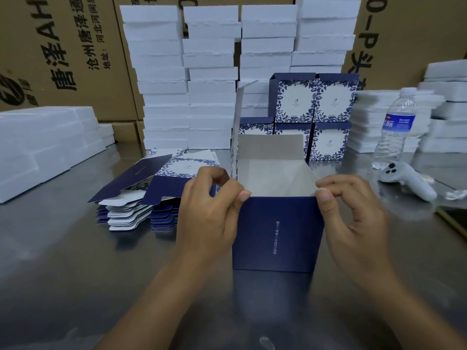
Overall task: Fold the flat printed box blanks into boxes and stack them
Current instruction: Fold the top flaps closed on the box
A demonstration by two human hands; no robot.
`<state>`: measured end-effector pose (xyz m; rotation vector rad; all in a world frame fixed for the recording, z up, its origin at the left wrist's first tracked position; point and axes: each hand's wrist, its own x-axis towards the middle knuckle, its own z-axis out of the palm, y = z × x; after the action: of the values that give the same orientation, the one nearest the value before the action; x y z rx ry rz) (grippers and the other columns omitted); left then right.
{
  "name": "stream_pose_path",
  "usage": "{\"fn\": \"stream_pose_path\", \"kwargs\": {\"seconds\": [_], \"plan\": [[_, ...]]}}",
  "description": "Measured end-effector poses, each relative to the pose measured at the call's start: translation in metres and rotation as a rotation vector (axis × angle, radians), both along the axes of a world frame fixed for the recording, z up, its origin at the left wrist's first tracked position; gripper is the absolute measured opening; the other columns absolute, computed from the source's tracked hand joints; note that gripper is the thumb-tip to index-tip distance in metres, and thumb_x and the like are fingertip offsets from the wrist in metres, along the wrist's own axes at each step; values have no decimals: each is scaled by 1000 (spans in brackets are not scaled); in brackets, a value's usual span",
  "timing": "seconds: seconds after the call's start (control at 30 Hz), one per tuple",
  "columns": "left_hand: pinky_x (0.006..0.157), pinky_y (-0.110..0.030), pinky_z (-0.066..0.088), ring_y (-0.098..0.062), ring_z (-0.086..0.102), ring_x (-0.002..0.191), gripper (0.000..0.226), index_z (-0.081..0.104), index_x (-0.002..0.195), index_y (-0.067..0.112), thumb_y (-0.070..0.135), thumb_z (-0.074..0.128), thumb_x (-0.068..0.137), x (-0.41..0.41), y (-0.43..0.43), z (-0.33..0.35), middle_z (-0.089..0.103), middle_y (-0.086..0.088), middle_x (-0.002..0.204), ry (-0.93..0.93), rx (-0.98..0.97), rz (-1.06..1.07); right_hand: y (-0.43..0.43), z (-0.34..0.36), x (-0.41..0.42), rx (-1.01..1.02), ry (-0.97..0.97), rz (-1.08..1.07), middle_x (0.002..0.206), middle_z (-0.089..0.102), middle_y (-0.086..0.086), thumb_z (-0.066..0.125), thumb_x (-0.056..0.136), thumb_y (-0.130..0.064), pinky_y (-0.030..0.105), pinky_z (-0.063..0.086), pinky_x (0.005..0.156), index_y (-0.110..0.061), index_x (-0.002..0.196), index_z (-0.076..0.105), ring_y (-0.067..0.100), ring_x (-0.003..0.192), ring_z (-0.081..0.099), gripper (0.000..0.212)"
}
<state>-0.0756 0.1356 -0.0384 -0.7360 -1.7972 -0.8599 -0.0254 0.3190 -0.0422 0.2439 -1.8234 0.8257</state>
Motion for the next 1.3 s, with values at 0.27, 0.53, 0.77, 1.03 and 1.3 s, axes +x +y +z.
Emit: {"fn": "stream_pose_path", "kwargs": {"seconds": [0.27, 0.53, 0.77, 1.03, 1.3], "plan": [[75, -16, 40, -7, 50, 87, 29, 67, 86, 10, 30, 48, 93, 0, -1, -2, 49, 2, 95, -183, 126, -95, -2, 0, 4, 63, 73, -24, 83, 60, 1, 49, 91, -18, 10, 36, 84, -4, 83, 64, 17, 85, 54, 22], [90, -21, 41, 2, 51, 102, 22, 54, 93, 38, 51, 64, 77, 7, 5, 2, 54, 17, 107, -654, 522, -289, -5, 1, 4, -157, 61, 83, 115, 54, -22, 44, 92, -31, 20, 39, 97, -27, 114, 52, -4, 110, 51, 24], [81, -12, 45, 3, 56, 105, 32, 61, 108, 38, 11, 54, 92, 4, -1, 10, 59, 17, 114, -834, 627, -493, -1, 4, -4, -535, -158, 333, 101, 69, -19, 41, 95, -33, 14, 44, 89, -34, 101, 62, 0, 103, 61, 22], [112, -43, 33, -19, 42, 134, 52, 55, 117, 45, 27, 55, 68, 6, -1, 12, 34, 9, 151, -1023, 520, -767, 3, 12, -1, -757, -415, 562, 62, 61, -10, 63, 65, -42, 12, 44, 52, -29, 60, 66, 1, 57, 55, 14], [105, -47, 42, -19, 54, 122, 35, 60, 117, 43, 20, 48, 94, 1, -5, 9, 55, 1, 134, -1000, 605, -683, -2, 21, 3, -682, -617, 607, 51, 55, -5, 66, 53, -45, 8, 40, 42, -25, 55, 69, 0, 44, 57, 20]]}}
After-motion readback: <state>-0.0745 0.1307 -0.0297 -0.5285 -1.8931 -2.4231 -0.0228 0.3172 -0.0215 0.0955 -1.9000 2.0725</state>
